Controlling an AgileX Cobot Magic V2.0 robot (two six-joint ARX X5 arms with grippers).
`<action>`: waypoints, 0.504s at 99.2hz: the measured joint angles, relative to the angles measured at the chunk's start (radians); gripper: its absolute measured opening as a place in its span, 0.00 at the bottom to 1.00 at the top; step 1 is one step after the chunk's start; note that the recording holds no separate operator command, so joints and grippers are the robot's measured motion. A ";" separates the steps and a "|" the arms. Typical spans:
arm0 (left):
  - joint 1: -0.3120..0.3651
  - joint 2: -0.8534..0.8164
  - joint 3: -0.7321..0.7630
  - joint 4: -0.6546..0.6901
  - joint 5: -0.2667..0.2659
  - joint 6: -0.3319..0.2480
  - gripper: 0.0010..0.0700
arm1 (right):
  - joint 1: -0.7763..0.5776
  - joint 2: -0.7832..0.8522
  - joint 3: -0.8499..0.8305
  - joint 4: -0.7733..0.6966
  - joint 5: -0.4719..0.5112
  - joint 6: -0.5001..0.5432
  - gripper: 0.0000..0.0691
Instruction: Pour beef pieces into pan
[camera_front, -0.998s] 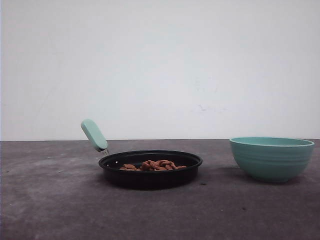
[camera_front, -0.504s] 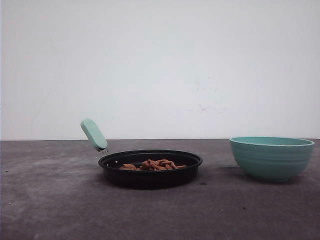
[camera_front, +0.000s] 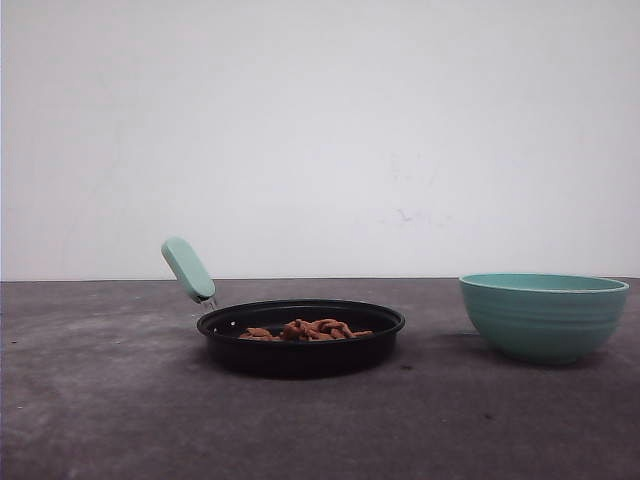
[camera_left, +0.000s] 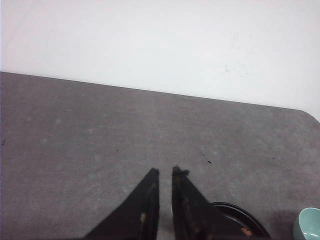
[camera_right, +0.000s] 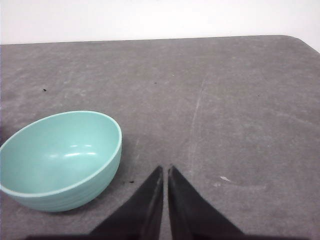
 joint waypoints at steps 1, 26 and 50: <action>0.000 0.000 0.000 0.000 0.000 0.000 0.02 | 0.000 0.000 0.000 0.000 0.000 0.000 0.02; 0.040 -0.119 -0.007 -0.022 -0.003 0.114 0.02 | 0.000 0.000 0.000 0.000 0.001 0.000 0.02; 0.164 -0.391 -0.411 0.114 -0.001 0.158 0.02 | 0.000 0.000 0.000 0.000 0.002 0.000 0.02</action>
